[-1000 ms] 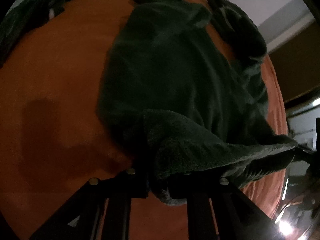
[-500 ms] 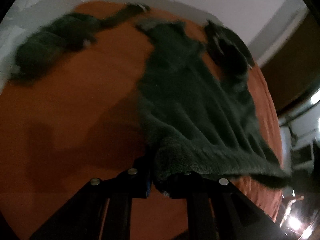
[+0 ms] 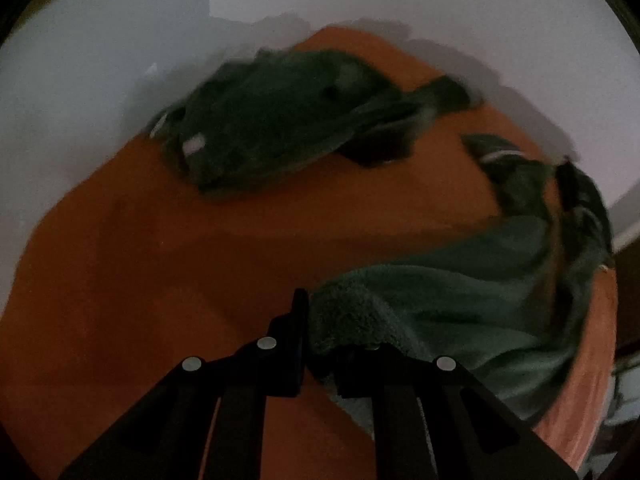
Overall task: Fold clothes
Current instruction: 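Lay the fleece flat on the bed and open both grippers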
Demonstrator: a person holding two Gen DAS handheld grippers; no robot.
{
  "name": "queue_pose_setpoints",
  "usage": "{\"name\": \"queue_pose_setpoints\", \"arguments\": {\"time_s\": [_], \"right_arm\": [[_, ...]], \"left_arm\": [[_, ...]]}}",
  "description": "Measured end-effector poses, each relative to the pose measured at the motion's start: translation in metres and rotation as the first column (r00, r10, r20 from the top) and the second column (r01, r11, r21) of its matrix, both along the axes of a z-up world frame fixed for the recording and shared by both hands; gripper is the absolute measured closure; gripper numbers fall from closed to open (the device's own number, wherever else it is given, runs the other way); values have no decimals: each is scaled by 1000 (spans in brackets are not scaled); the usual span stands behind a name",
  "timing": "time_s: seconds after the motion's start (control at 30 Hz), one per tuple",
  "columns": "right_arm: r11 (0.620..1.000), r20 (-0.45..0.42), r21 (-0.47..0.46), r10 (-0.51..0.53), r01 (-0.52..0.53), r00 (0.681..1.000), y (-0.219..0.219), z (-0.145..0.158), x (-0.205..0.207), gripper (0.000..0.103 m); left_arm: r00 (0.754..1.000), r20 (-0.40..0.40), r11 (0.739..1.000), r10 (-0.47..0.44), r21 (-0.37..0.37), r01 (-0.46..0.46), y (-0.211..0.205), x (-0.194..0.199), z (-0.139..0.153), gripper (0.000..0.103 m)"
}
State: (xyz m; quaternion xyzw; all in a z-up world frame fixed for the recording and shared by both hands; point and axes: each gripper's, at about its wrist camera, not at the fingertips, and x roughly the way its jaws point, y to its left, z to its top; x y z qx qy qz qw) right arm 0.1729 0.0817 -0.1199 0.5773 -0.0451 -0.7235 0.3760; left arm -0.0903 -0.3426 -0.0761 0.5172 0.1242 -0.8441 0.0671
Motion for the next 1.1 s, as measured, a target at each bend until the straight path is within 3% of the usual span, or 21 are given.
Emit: {"name": "queue_pose_setpoints", "arguments": {"time_s": [0.13,0.27,0.37,0.57,0.73,0.93,1.1], "right_arm": [[998,124,-26,-60,64,990,13,-41,-18,70],[997,78,27,-71,69,994,37,-49,-32,70],[994,43,43,-106,104,993,56,-46,-41,70],[972,61,9,-237,237,970,93,-35,-62,70],[946,11,0,-325,325,946,119,-22,-83,70],[923,-119,104,-359,371,926,146,-24,-99,70],[904,-146,143,-383,402,912,142,-36,-110,70]], "left_arm": [[992,101,997,77,12,-79,-13,-16,-58,87],[981,161,991,105,62,-116,-13,-6,-88,65],[987,138,995,77,46,-84,-4,11,-86,57],[997,75,999,-34,28,32,27,51,-69,47],[991,79,994,-111,8,111,64,75,-69,46],[972,132,968,-196,186,169,127,100,-87,46],[934,179,926,-308,283,250,174,119,-106,46]]}}
